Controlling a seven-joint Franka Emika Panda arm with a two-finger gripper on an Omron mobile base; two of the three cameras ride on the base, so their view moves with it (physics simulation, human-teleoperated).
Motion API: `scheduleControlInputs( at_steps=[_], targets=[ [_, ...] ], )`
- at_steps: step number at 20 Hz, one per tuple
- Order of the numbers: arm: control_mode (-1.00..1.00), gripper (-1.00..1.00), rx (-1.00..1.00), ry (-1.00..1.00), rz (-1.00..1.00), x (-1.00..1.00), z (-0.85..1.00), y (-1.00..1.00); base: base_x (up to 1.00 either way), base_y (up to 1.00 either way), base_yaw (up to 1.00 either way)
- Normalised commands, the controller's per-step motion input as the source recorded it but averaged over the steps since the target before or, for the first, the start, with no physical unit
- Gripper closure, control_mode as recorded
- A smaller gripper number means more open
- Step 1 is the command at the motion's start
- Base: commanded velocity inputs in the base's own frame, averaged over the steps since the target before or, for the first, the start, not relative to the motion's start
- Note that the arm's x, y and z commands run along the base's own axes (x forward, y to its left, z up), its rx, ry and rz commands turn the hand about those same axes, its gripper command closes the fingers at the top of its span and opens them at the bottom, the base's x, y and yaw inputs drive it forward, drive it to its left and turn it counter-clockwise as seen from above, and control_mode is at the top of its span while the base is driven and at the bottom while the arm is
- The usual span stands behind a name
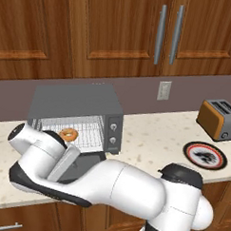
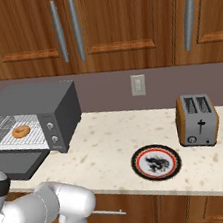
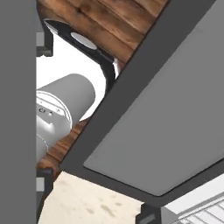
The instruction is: Pick up the bagel from the plate, place it on the toaster oven rack, close the door, and set the timer.
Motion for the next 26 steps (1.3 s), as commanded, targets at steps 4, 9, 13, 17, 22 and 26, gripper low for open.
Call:
scheduleControlInputs(
  at_steps=[4, 9, 13, 17, 22, 26],
  targets=[
    [-1.00, -1.00, -0.08, 0.02, 0.20, 0.00, -0.41, 0.00, 0.00, 0.00, 0.00],
    [-1.00, -1.00, -0.03, 0.00, 0.17, 0.00, -0.31, 0.00, 0.00, 0.00, 0.00],
    [-1.00, -1.00, -0.01, 0.00, 0.17, 0.06, -0.21, 0.00, 0.00, 0.00, 0.00],
    [-1.00, -1.00, 0.00, 0.00, 0.16, 0.28, -0.17, 0.00, 0.00, 0.00, 0.00],
    [-1.00, -1.00, 0.00, 0.02, 0.15, 0.41, -0.26, 0.00, 0.00, 0.00, 0.00],
    [-1.00, -1.00, 0.00, 0.04, 0.14, 0.36, -0.32, 0.00, 0.00, 0.00, 0.00]
  ],
)
